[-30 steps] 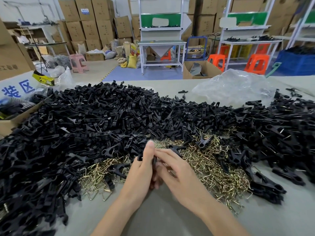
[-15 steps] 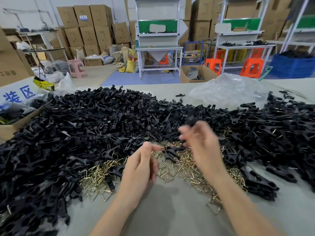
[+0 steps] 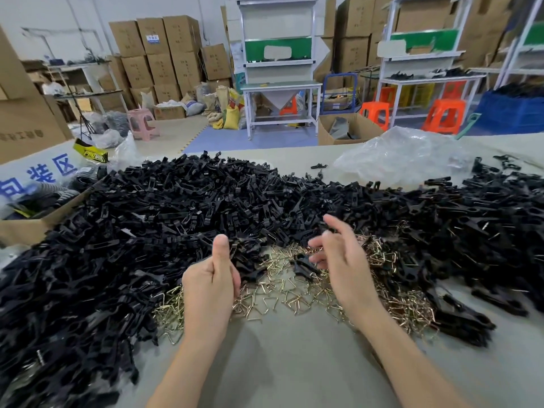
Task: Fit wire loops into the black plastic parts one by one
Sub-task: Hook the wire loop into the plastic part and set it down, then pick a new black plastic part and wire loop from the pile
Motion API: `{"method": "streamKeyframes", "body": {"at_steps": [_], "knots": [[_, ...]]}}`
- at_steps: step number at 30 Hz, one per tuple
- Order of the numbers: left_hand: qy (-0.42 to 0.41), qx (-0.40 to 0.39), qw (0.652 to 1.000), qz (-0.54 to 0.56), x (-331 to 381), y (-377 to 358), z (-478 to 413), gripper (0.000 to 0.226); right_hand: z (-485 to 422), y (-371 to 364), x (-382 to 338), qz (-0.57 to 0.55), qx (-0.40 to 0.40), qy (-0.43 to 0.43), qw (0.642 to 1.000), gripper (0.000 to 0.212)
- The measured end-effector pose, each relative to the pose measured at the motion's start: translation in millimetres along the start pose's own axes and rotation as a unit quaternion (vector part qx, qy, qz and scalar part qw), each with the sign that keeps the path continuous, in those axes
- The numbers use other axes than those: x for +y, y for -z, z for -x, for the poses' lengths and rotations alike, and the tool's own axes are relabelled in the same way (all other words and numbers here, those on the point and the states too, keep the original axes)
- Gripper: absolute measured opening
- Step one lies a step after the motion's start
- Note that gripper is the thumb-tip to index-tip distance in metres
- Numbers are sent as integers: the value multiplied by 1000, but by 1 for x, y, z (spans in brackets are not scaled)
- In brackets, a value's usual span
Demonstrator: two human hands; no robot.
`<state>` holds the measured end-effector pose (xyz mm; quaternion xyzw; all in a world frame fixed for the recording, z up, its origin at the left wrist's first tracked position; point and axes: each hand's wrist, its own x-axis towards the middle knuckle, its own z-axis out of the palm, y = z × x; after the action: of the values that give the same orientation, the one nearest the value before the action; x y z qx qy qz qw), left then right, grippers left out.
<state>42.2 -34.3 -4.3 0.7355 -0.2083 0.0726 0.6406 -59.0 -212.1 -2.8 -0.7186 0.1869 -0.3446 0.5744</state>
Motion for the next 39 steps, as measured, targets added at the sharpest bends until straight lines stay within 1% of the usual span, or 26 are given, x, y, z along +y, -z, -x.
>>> {"method": "streamKeyframes", "body": {"at_steps": [1, 3, 5, 8, 11, 14, 19, 21, 24, 26, 28, 30, 32, 34, 37, 39], "knots": [[-11, 10, 1000, -6, -2, 2, -2, 76, 4, -3, 6, 33, -17, 12, 999, 34], [-38, 26, 998, -40, -4, 9, -10, 63, 8, -4, 12, 72, -45, 26, 996, 36], [-57, 35, 994, -86, -6, 18, -24, 54, 8, -2, 14, 93, -50, 34, 994, 36], [-36, 61, 989, -131, -10, 31, -46, 52, 8, -1, 14, 91, -44, 20, 995, 34], [-35, 45, 981, -186, -15, 41, -63, 55, 7, -1, 14, 88, -40, 15, 995, 35], [-55, 30, 970, -235, -17, 45, -77, 51, 6, -2, 16, 88, -45, 13, 995, 36], [-65, 25, 949, -309, -15, 40, -102, 47, 4, -1, 20, 76, -48, 11, 996, 36], [-60, 5, 929, -364, -15, 38, -111, 45, 4, 0, 21, 74, -49, 11, 996, 37], [-20, -78, 883, -462, -15, 33, -122, 36, 4, 1, 23, 68, -49, 11, 996, 36], [3, -133, 847, -515, -16, 27, -128, 52, 3, 1, 24, 69, -50, 11, 996, 36], [15, -167, 813, -558, -17, 19, -133, 67, 3, 1, 25, 71, -52, 8, 996, 36], [31, -204, 785, -585, -15, 9, -141, 73, 3, 1, 26, 70, -54, 7, 996, 35], [60, -230, 786, -571, -15, 1, -148, 73, 2, 1, 27, 70, -55, 4, 996, 35], [68, -243, 791, -558, -15, -1, -151, 66, 2, 1, 28, 72, -56, 1, 996, 36], [33, -252, 804, -538, -18, 1, -147, 38, 2, 2, 29, 73, -60, -2, 996, 37], [0, -247, 815, -525, -22, 1, -142, 26, 2, 2, 27, 74, -62, -2, 995, 37]]}}
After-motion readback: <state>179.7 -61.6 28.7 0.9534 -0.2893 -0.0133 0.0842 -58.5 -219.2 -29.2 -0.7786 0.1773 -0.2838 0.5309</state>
